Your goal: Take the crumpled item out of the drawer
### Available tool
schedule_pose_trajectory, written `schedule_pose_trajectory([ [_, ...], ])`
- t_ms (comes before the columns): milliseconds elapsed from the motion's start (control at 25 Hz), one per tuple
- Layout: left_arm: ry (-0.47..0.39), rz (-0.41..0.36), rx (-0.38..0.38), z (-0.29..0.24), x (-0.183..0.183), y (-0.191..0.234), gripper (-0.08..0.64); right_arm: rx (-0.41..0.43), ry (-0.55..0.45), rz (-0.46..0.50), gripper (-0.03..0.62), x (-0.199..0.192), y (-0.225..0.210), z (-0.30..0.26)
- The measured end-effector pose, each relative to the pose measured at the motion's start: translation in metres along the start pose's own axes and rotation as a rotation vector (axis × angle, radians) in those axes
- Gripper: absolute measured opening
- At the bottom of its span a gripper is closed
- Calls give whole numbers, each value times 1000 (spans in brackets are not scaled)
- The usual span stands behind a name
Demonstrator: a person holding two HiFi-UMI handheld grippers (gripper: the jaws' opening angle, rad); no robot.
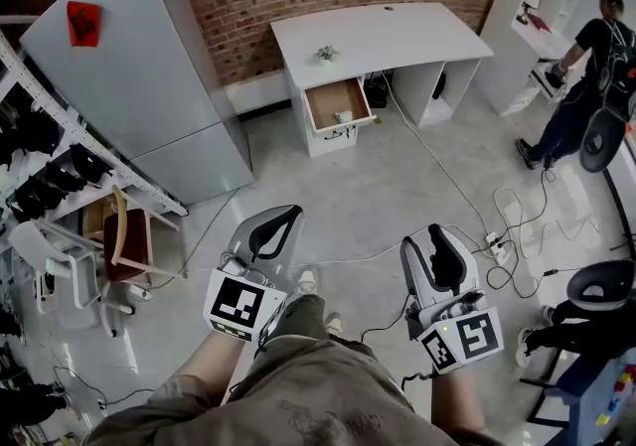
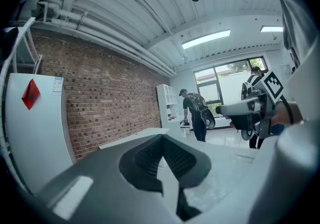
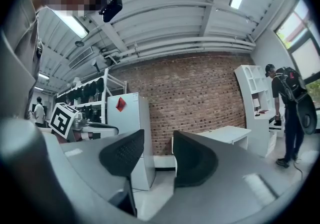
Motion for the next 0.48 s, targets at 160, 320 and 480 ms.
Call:
schedule_pose_trajectory([
  [160,-1,8,-7,-8,-1,0,0,-19,3,4,211,0,-8,-4],
  [320,-7,63,-20,-20,-8,10,0,-23,24,-1,221,-4,-15,-19],
  [480,-20,73,-10,-39,-9,27,0,-14,54,-9,221,-6,-27,-47],
])
Point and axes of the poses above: the fingertips, and each gripper's own axes: z backward along the fingers, y to its left, x out of its top, the point moved 8 cm from there along z, backward along the fingers, and after that the axes turned 10 degrees about -z, right-handed, at the moved point
